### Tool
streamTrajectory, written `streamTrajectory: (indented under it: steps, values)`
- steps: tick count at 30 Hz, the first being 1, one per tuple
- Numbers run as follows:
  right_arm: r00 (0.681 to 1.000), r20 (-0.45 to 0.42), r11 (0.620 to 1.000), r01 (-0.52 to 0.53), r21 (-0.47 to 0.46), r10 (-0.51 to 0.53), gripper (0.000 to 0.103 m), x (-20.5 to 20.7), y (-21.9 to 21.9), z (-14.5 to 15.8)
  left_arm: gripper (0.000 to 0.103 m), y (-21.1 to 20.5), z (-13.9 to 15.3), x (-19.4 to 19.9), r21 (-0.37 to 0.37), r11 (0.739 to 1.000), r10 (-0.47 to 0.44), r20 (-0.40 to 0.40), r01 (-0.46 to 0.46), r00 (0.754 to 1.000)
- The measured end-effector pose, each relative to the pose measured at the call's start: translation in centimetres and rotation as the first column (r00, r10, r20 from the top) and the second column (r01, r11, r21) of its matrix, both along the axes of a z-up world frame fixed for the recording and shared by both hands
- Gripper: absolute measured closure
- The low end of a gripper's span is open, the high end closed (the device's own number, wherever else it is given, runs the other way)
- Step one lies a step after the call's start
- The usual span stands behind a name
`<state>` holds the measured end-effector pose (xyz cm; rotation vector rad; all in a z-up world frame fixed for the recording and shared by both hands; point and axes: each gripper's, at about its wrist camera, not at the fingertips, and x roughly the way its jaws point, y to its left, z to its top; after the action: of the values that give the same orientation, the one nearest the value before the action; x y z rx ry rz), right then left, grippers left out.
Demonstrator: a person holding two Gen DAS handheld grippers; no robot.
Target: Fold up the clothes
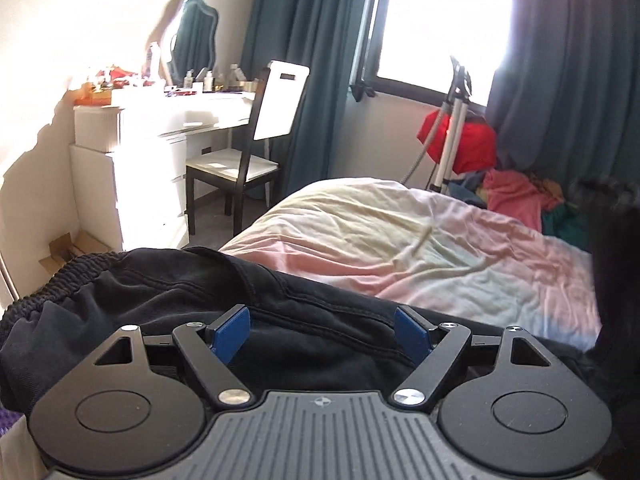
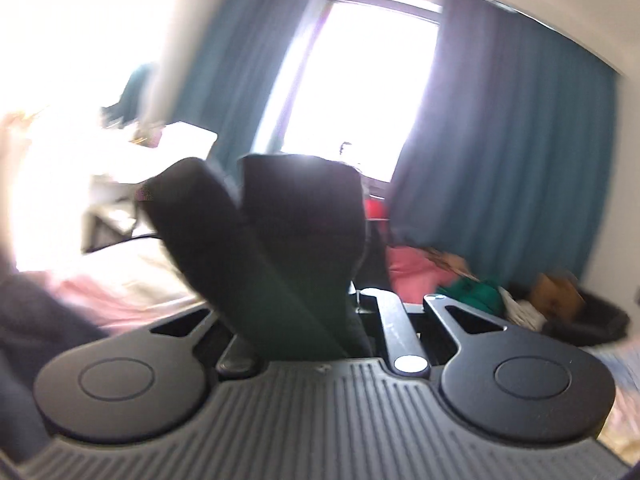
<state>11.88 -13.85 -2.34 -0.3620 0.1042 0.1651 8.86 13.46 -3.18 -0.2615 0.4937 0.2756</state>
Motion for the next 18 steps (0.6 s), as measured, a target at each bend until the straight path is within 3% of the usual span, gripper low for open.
streamTrajectory:
  steps: [4, 7, 9, 14, 18]
  values:
    - [0.983, -0.138, 0.980, -0.137, -0.143, 0.118, 0.090, -1.9, 6.6, -7.6, 0.022, 1.3, 0.1, -1.0, -0.033, 0.998, 0.045, 0.017, -0.045, 0.999]
    - [0.975, -0.197, 0.976, -0.140, -0.167, 0.106, 0.090, -2.3, 7.7, -11.2, 0.022, 1.2, 0.1, -1.2, -0.015, 0.999, 0.038, 0.018, -0.038, 0.999]
    - [0.973, -0.203, 0.981, -0.136, -0.137, 0.106, 0.090, -2.4, 7.3, -11.1, 0.022, 1.0, -0.1, -1.1, -0.025, 0.999, 0.026, 0.020, -0.025, 0.999]
    - [0.973, -0.151, 0.983, -0.181, -0.036, 0.173, 0.090, -3.9, 7.9, -7.2, 0.022, 0.9, -0.5, -0.7, -0.097, 0.995, -0.009, 0.046, 0.014, 0.999]
    - [0.937, -0.277, 0.971, -0.236, -0.045, 0.214, 0.087, -3.2, 9.8, -7.5, 0.022, 0.4, -1.2, -0.4, -0.121, 0.991, -0.050, 0.040, 0.055, 0.998]
